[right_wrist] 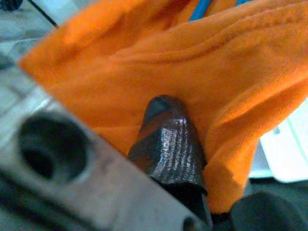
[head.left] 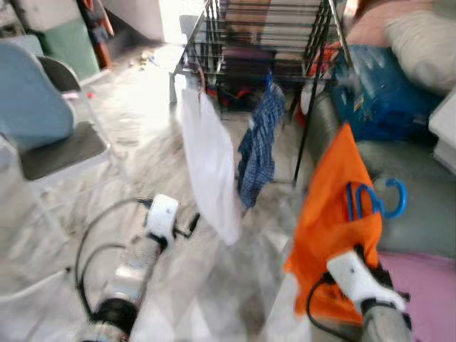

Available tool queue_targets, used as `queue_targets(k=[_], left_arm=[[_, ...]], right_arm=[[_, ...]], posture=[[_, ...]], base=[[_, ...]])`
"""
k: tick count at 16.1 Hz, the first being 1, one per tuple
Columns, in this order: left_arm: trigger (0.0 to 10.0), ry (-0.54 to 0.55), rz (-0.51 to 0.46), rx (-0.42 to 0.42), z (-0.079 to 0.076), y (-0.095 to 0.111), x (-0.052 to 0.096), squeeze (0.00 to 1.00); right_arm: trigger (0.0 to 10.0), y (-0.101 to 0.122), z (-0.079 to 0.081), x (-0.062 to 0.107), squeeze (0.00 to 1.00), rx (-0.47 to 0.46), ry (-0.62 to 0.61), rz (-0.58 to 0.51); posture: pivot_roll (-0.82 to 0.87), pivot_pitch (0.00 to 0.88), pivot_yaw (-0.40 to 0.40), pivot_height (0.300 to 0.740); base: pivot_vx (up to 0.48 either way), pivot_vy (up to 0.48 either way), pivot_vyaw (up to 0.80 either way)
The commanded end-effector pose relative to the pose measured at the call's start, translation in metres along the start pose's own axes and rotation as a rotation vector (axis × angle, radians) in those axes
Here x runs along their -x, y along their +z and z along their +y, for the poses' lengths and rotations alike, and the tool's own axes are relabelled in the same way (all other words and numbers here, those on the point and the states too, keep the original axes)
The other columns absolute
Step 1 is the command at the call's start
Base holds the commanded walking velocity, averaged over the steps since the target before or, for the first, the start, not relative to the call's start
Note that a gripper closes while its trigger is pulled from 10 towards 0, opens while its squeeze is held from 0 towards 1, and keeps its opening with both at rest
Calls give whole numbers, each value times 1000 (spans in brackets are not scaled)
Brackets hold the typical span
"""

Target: Hang hanger

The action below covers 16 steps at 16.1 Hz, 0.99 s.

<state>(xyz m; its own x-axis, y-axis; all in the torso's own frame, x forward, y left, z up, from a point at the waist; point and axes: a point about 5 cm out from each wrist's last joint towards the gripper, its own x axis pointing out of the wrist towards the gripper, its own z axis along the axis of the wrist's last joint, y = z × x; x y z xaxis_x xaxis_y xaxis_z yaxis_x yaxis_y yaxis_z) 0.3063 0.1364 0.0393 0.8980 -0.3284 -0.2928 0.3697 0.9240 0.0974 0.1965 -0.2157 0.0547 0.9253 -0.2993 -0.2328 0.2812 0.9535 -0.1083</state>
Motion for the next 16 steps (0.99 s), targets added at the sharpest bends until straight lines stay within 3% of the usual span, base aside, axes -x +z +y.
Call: queue_targets(k=[1,8,10,13,16], left_arm=[[10000,3,-8,-27,4,6,-3,0],[10000,24,-14,-27,6,12,-13,0],[10000,45,-11,-20,6,10,-13,0],[10000,123,-91,-11,11,21,-12,0],[10000,144,-177,-22,15,33,-5,0]], right_arm=[[10000,1,-5,-2,0,-17,-25,-16],[10000,-8,-1,-8,0,-55,-13,-14],[10000,-8,1,-9,0,-54,-1,-22],[10000,2,0,-12,0,-55,0,-69],[10000,7,-10,-12,0,-51,-35,-89]], posture=[[-8,0,9,740],[-7,0,9,740],[-6,0,14,740],[-2,0,16,740],[9,0,18,740]], base=[[-315,0,0],[-41,0,0],[0,0,800],[0,0,598],[0,0,0]])
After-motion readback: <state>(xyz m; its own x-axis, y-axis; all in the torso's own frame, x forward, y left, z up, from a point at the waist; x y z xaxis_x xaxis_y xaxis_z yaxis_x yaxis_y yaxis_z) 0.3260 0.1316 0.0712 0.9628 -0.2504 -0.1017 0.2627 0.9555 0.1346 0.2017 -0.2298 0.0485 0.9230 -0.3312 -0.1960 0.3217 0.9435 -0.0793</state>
